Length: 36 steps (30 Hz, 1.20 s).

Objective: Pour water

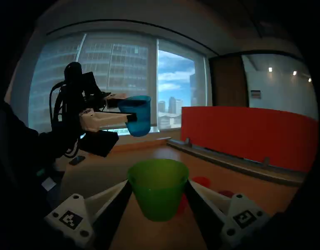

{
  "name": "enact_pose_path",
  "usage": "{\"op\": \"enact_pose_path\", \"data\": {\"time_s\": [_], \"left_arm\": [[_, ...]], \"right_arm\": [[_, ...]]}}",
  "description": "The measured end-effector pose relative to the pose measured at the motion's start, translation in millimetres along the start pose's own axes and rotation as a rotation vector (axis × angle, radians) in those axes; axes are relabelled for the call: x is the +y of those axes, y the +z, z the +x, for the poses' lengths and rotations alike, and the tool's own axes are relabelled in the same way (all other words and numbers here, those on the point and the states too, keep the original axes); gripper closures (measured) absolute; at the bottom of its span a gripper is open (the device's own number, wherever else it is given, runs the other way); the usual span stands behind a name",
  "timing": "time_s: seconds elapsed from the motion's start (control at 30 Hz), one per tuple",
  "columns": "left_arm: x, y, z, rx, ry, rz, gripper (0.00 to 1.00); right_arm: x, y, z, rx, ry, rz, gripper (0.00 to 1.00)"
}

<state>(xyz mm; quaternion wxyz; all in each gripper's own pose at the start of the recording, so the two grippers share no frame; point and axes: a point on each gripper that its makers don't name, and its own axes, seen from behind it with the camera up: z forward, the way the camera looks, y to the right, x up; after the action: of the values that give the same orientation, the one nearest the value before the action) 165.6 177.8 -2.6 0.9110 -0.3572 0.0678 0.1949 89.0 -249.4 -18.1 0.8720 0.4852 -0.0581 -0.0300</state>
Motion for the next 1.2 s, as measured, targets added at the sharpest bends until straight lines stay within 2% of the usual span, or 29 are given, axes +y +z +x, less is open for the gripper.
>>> {"op": "enact_pose_path", "data": {"time_s": [0.5, 0.8, 1.2], "left_arm": [[6.4, 12.4, 17.4, 0.004, 0.151, -0.02, 0.14], [3.3, 13.3, 28.7, 0.003, 0.282, 0.002, 0.14], [4.3, 16.7, 38.2, 0.003, 0.397, 0.017, 0.14]], "right_arm": [[-8.4, 13.4, -9.0, 0.005, 0.018, 0.046, 0.11], [-16.9, 20.6, -11.9, 0.006, 0.023, 0.075, 0.12], [-26.5, 29.5, -9.8, 0.003, 0.02, 0.099, 0.12]]}}
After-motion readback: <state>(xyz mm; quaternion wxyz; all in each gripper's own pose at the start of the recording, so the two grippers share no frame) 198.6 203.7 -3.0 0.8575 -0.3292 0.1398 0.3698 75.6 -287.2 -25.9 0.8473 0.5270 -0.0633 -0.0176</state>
